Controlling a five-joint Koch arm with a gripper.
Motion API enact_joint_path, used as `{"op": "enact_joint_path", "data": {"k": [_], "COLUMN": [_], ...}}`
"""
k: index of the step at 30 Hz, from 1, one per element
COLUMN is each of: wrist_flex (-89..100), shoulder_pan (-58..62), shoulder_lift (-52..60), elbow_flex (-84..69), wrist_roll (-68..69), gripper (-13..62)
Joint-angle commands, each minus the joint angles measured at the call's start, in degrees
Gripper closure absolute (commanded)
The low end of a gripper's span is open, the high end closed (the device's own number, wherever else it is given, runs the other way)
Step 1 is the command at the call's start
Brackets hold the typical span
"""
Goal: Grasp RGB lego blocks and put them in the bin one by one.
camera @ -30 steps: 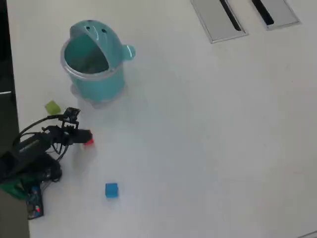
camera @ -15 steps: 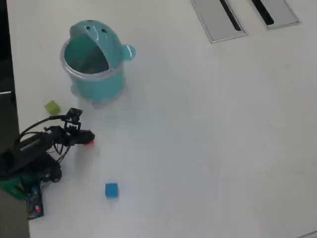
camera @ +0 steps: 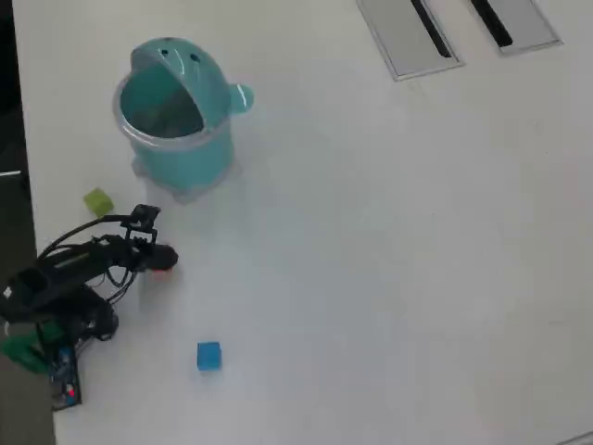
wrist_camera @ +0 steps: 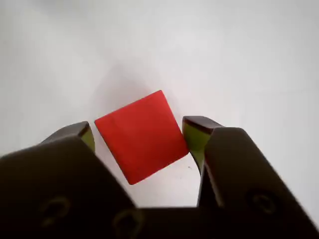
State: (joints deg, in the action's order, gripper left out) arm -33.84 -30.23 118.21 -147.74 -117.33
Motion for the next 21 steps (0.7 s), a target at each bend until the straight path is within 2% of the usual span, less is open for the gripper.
{"op": "enact_joint_path", "data": {"k": [1,8,12,15,21], "wrist_flex": [2.5,2.1,1.8,0.8,-1.9], "shoulder_pan": [-0.6,-2.2,-3.3,-3.8,-4.6], "shoulder_lift": [-0.5,-1.5,-0.5,2.2,9.1], "elbow_flex": [1.4,1.6,2.0,3.1,7.6], "wrist_roll": [-0.2,0.8,1.8,3.3,4.6], "gripper": [18.9,28.1,30.9,36.8,37.7]}}
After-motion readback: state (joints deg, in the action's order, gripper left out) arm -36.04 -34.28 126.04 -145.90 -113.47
